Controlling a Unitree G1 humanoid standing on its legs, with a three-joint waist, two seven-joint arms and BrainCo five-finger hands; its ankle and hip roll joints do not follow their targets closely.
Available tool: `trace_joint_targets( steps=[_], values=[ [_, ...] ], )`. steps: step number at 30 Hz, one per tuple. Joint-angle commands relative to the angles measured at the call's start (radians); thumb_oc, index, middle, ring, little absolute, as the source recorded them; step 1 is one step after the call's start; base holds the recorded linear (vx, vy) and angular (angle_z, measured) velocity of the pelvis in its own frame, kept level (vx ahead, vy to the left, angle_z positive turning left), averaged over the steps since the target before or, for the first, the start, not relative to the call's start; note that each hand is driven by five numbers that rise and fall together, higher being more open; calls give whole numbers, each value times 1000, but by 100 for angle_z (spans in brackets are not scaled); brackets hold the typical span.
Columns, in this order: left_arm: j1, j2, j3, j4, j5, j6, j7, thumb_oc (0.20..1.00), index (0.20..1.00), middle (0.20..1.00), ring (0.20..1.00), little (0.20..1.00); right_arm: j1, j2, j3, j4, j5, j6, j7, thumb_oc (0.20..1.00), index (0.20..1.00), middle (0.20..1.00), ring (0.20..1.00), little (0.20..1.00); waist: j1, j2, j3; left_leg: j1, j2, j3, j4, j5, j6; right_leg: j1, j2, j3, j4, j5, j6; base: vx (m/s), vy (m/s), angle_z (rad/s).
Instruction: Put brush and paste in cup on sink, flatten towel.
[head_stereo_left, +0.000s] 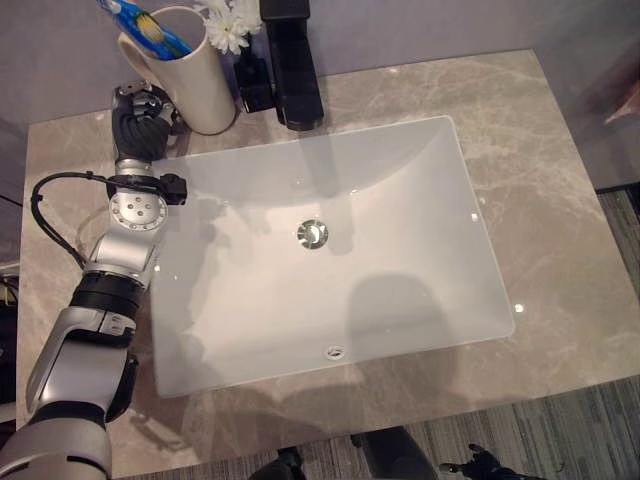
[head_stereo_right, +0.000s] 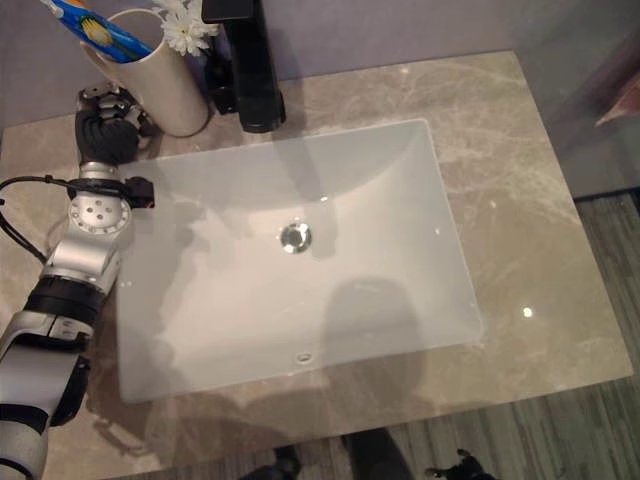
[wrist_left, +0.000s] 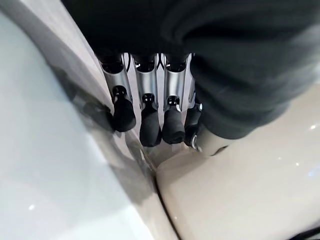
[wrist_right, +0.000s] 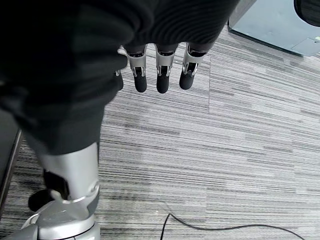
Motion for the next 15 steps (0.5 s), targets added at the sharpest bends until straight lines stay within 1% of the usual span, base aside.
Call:
trace_joint_targets(
  steps=[1,3,4,5,6,9,10,15],
  values=[
    [113,-66,7,12,34,20,-17,200,200,200,200,200,3,-36,-14,12,43,1,-14,1000,1000,1000,1000,1000,-2,29,38,109,-52,-19,7,46,2,63,14,-117,114,-150,49,0,-3,-3],
    [114,-66,8,11,34,20,-17,200,200,200,200,200,3,-35,-13,11,43,1,-14,1000,1000,1000,1000,1000,-3,26,36,105,-54,-19,7,50,2,61,12,-117,111,-146,48,5,-2,3],
    [242,-73,84,-31,-13,-7,-20,200,200,200,200,200,9,-35,-29,1,38,4,-13,1000,1000,1000,1000,1000,15,27,21,129,-58,-42,7,37,6,94,-3,-133,105,-150,47,16,-12,8],
    [279,-82,101,-67,-15,-10,-22,200,200,200,200,200,11,-30,-33,-4,38,3,-12,1000,1000,1000,1000,1000,19,19,15,128,-62,-50,7,32,9,98,-9,-135,101,-147,46,17,-11,6],
    [284,-83,104,-72,-14,-8,-21,200,200,200,200,200,12,-31,-32,-4,38,3,-13,1000,1000,1000,1000,1000,17,20,15,129,-62,-51,7,32,9,100,-9,-136,100,-147,46,-13,10,11],
    [422,-88,190,-115,-28,-26,-30,200,200,200,200,200,14,-27,-44,-15,30,3,-7,1000,1000,1000,1000,1000,34,11,2,150,-73,-61,7,11,19,136,-20,-145,92,-148,46,-13,50,21],
    [510,-102,240,-146,-38,-36,-31,200,200,200,200,200,17,-24,-50,-24,21,3,-1,1000,1000,1000,1000,1000,48,3,-8,163,-80,-72,7,8,26,164,-28,-147,83,-144,48,-44,76,12],
    [696,-114,355,-272,-31,-64,-41,200,200,200,200,200,36,-15,-58,-30,-6,9,8,1000,1000,1000,1000,1000,83,-15,-34,182,-98,-108,7,7,44,213,-52,-162,70,-128,60,-56,62,21]
  ],
)
